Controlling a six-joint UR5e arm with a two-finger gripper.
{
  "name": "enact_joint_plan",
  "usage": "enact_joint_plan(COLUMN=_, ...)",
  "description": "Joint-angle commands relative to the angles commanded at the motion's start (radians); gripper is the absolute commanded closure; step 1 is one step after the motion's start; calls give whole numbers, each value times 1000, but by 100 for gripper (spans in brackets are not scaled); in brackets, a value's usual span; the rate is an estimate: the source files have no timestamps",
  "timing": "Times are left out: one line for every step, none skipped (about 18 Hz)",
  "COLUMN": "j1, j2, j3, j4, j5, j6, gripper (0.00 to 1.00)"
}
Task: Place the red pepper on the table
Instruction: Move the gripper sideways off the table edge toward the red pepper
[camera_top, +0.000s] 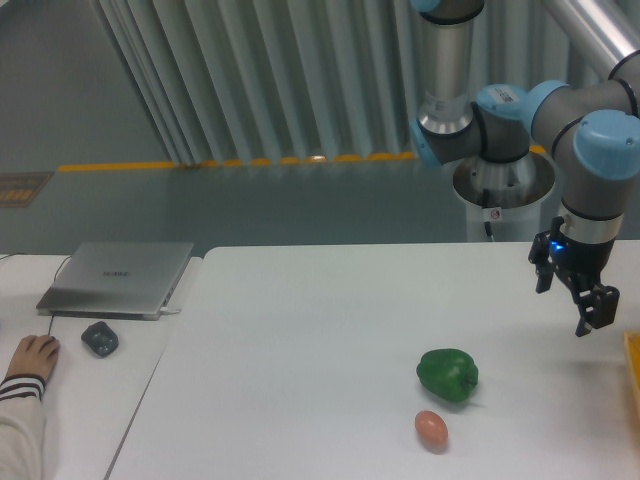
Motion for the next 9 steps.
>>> enact_joint_plan(j1=-2, j2=0, j3=0, j4=3, j5=2, j6=2, gripper=0)
enact_joint_plan(j1=-2, j2=0, j3=2, j4=3, j5=0, j6=2, gripper=0)
enact_joint_plan(j1=-2, j2=0, j3=3, j4=2, j5=0, j6=3, gripper=0)
enact_joint_plan(j1=-2, j2=0, j3=3, j4=3, j5=2, j6=3, gripper=0)
enact_joint_plan(j1=-3, j2=0, j3=2, j4=3, j5=2, j6=2, gripper=0)
enact_joint_plan(j1=-5, j2=0, j3=0, j4=5, j5=3, j6=-1, gripper=0)
enact_joint_plan(j1=-5, j2=0, j3=0, j4=14, j5=5, j6=-9, gripper=0)
enact_joint_plan(j1=-6, j2=0, j3=-3, j4=26, j5=8, j6=-9, gripper=0)
enact_joint_plan(j1=-6, j2=0, j3=-3, j4=32, j5=9, j6=-11, gripper=0)
